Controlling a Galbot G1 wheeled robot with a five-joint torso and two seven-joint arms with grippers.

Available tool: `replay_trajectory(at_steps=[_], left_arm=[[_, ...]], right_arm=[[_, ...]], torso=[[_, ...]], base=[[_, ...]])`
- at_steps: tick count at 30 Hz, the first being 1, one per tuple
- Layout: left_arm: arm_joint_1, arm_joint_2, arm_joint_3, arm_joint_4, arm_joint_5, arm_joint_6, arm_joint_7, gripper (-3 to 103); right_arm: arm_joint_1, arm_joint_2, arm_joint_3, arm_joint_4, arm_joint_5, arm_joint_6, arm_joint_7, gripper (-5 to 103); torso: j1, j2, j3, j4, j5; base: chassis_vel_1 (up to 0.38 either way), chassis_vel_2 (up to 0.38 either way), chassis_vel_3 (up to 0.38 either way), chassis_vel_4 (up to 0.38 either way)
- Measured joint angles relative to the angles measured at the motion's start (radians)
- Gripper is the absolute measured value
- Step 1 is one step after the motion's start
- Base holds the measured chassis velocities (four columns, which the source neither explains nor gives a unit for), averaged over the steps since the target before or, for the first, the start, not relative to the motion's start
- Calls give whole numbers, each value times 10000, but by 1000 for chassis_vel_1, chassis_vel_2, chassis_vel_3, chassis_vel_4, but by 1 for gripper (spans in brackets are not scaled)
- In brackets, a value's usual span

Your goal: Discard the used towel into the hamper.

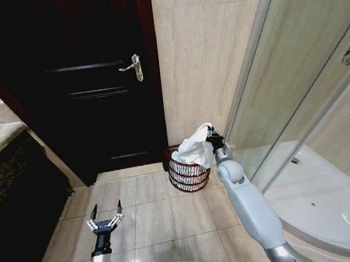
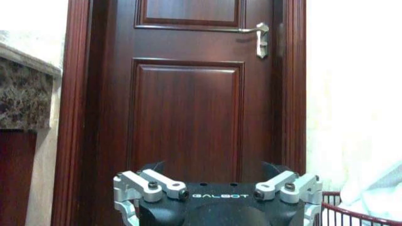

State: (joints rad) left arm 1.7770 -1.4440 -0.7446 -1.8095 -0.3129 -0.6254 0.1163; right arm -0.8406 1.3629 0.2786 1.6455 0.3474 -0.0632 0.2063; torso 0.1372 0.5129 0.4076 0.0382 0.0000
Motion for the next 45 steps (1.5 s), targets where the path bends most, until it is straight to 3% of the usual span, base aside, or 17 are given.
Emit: replay_trajectory(at_steps=[45], left_arm=[[0,-384,21,-100,391,-14,55,100]], right_arm=[[-530,6,-279,737,-235,43,23,2]], torso=[[-688,-1826,-1137,0,0]], base=[[-63,61,66,-63]])
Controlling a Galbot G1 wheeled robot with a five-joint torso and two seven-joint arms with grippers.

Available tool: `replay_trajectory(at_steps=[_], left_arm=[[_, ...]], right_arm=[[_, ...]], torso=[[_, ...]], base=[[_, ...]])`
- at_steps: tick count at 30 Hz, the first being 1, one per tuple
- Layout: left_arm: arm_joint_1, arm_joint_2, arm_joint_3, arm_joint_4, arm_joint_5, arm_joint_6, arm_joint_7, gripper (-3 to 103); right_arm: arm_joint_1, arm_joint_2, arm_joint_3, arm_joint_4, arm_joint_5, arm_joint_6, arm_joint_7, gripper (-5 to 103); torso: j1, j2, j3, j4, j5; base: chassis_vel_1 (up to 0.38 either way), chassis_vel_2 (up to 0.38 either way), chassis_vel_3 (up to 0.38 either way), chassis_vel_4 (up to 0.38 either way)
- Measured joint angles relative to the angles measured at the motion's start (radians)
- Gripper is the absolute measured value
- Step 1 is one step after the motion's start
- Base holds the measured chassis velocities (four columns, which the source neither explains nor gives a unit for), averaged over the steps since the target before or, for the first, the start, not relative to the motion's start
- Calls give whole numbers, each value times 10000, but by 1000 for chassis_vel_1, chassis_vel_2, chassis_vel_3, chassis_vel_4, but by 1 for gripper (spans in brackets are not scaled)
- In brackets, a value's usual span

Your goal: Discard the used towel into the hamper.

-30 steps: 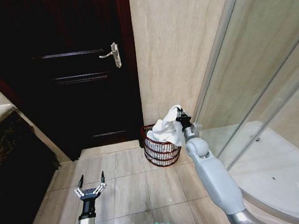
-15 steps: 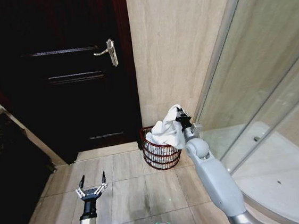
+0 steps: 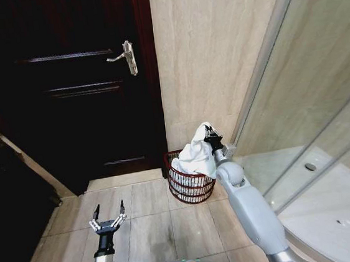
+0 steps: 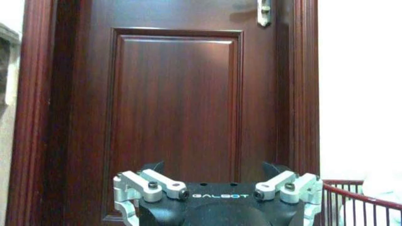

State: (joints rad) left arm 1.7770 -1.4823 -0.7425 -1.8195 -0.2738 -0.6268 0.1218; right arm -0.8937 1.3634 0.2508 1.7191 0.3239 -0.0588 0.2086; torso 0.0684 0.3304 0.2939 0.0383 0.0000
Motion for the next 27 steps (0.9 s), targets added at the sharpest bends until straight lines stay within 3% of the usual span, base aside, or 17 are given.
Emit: replay_trajectory(at_steps=[18,23,27], left_arm=[[-119,-160,49,-9,103,53,-23,100],[-176,-223,44,-29,83,86,-35,100],[-210,-258,28,21,-35,68,-61,100]], right_arm=[[-720,-248,29,976,-65,-237,192,2],[-587,-388,-103,1002,108,-744,199,2],[-264,-686,-244,1364,1346,-2176,738,2]], torso=[[-55,-142,-88,-1,1],[-44,-120,-73,0,1],[-37,-101,-63,0,1]], base=[[-13,12,17,-14],[0,0,0,0],[0,0,0,0]])
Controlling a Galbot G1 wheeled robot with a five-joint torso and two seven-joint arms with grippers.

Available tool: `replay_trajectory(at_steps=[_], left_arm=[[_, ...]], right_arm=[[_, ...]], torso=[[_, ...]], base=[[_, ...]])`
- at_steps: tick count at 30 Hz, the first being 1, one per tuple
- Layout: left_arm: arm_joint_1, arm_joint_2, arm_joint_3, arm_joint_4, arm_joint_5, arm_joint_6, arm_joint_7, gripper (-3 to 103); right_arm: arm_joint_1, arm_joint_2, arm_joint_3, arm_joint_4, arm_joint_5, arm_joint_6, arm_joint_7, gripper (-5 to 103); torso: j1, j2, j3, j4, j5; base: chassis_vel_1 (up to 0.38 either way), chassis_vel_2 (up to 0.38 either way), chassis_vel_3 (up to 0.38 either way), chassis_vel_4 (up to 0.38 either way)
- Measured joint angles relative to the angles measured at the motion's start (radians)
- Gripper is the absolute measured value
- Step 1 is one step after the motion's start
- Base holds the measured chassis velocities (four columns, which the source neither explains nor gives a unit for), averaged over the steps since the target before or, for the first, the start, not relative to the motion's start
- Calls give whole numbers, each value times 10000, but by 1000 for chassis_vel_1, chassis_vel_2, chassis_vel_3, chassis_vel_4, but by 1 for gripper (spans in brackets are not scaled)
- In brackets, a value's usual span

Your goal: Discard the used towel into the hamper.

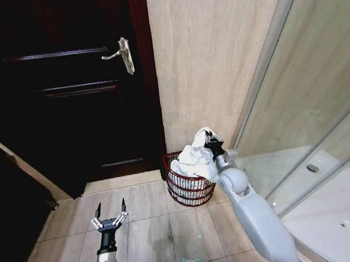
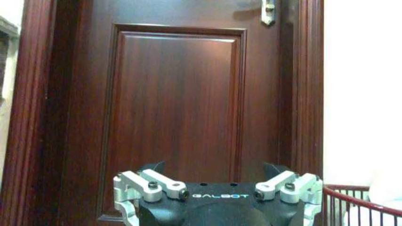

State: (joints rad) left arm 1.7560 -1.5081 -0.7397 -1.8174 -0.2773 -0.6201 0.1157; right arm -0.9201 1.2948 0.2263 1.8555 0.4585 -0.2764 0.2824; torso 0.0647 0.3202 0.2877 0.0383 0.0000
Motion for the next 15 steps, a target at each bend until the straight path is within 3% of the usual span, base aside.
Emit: replay_trajectory(at_steps=[1,3,4,7,12,15], left_arm=[[0,0,0,0,0,0,0,100],[51,64,-29,41,-126,-64,-5,100],[51,64,-29,41,-126,-64,-5,100],[76,188,-58,167,-241,-159,-13,100],[75,236,-58,187,-273,-194,-16,100],[68,251,-45,174,-287,-199,-16,100]], right_arm=[[0,0,0,0,0,0,0,2],[118,-225,-10,362,810,-1244,274,2],[118,-225,-10,362,810,-1244,274,2],[156,-655,-221,448,1821,-2341,827,2],[323,-1012,-438,126,2824,-3206,978,2],[933,-1111,-696,-514,4087,-4054,1237,2]], torso=[[0,0,0,0,0],[4,9,5,1,-1],[4,9,5,1,-1],[6,18,11,-1,0],[10,24,16,-2,0],[13,30,20,-2,0]], base=[[0,0,0,0],[0,0,0,0],[0,0,0,0],[0,0,0,0],[0,0,0,0],[0,0,0,0]])
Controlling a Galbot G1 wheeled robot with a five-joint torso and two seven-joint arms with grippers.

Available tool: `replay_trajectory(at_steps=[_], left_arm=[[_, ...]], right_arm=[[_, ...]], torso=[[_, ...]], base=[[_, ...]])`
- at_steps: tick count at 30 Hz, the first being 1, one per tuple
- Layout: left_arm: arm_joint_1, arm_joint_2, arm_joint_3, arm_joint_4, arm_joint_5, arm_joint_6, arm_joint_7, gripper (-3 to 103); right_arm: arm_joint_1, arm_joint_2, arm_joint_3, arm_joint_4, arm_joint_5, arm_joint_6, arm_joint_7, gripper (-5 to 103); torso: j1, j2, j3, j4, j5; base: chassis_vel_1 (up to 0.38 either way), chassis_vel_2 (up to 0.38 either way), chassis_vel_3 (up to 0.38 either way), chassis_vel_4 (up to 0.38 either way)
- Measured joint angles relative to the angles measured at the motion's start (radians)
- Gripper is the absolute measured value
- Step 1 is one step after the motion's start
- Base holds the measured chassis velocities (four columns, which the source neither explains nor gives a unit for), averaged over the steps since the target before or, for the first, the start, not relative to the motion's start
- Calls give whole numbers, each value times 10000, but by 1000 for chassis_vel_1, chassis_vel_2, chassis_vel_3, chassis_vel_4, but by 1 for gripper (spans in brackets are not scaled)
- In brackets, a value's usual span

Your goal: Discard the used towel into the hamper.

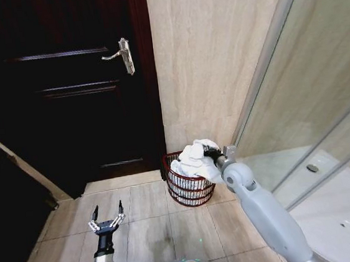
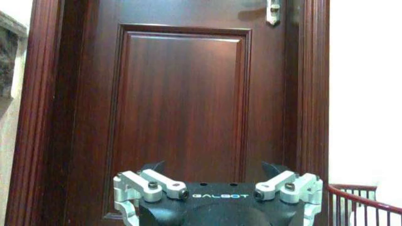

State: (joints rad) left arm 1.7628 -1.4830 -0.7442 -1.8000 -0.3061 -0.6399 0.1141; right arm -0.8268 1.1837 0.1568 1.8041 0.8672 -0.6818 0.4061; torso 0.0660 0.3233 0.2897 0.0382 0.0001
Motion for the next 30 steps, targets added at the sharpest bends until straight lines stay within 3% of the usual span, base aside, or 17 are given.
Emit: replay_trajectory(at_steps=[5,13,29,30], left_arm=[[7,127,-21,21,-182,-22,1,100],[-35,193,-25,204,-347,-94,9,100],[-104,247,7,466,-546,-183,40,100],[-114,238,17,468,-540,-184,46,100]], right_arm=[[962,-13,-880,-801,1177,-391,857,2],[1475,20,-1985,-1683,1790,-527,1524,2],[1922,374,-2457,-3154,2448,-512,1765,-1],[1915,374,-2390,-3135,2448,-511,1720,3]], torso=[[3,8,4,2,-1],[4,16,8,2,-2],[8,23,14,2,-2],[9,24,14,2,-2]], base=[[0,0,0,0],[0,0,0,0],[0,0,0,0],[0,0,0,0]])
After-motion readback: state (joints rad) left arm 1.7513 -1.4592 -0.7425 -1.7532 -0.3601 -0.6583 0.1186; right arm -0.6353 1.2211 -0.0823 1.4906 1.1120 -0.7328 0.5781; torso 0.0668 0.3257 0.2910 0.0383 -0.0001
